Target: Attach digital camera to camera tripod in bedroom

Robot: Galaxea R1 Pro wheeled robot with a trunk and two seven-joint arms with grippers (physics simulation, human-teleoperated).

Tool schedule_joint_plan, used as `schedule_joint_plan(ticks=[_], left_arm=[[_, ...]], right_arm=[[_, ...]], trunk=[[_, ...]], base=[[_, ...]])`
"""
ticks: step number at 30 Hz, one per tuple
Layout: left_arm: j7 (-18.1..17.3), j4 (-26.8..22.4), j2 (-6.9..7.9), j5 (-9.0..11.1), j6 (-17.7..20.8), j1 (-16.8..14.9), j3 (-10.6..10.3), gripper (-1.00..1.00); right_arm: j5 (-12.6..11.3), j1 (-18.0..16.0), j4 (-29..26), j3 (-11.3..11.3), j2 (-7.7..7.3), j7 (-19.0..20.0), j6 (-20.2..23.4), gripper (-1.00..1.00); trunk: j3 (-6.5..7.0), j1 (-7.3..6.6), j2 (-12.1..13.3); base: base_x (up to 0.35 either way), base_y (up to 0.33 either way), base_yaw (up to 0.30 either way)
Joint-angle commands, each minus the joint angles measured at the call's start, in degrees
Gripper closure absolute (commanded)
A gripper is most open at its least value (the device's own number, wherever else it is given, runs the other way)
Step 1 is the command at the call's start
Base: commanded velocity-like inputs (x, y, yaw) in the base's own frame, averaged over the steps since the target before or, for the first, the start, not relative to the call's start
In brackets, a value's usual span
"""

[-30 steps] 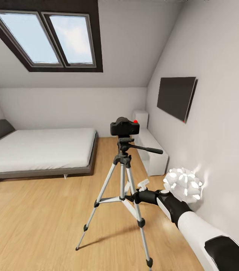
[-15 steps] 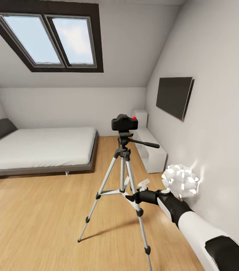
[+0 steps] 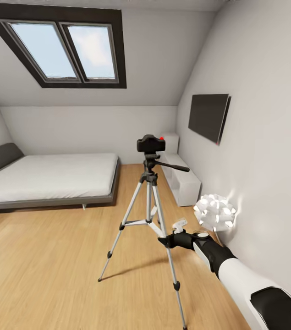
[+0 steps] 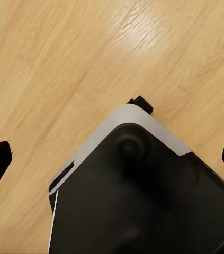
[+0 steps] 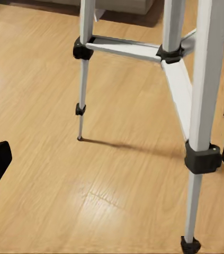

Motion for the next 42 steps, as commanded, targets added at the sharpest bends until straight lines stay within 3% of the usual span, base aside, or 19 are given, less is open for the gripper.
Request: schedule_joint_plan(ticks=[1,7,13,21,34,37,42], left_arm=[[0.1,0.0,-0.01,0.5,-0.1,0.0,-0.5,-1.00],[0.1,0.0,-0.01,0.5,-0.1,0.0,-0.5,-1.00],[0.1,0.0,-0.01,0.5,-0.1,0.0,-0.5,-1.00],[0.2,0.0,0.06,0.5,-0.2,0.0,-0.5,-1.00],[0.2,0.0,0.06,0.5,-0.2,0.0,-0.5,-1.00],[0.2,0.0,0.05,0.5,-0.2,0.0,-0.5,-1.00],[0.2,-0.1,0.02,0.5,-0.2,0.0,-0.5,-1.00]], right_arm=[[-0.6,0.0,0.6,0.1,-0.07,-0.1,0.5,-1.00],[-0.6,0.0,5.7,-0.4,-1.44,-0.5,0.5,-1.00],[-0.7,0.0,11.0,-0.6,-3.79,-0.9,0.4,-1.00],[-0.7,0.0,18.8,-0.7,-5.15,-1.0,-0.1,-1.00],[-0.6,0.1,21.1,-0.7,-9.38,-1.8,0.2,-1.00],[-0.5,1.8,21.2,-0.7,-10.89,-3.8,0.5,-1.00],[-0.6,7.4,21.2,-0.7,-11.92,-7.9,0.7,-1.00]], trunk=[[-0.13,0.00,-0.1],[-0.13,0.00,-0.1],[-0.13,0.00,-0.1],[-0.13,0.00,-0.1],[-0.13,0.00,-0.1],[-0.13,0.00,-0.1],[-0.13,0.00,-0.1]], base=[[-0.344,0.000,0.000],[-0.338,0.000,0.000],[-0.177,0.000,0.000],[-0.031,0.000,0.000],[-0.003,0.000,0.000],[0.000,0.000,0.000],[0.000,0.000,0.000]])
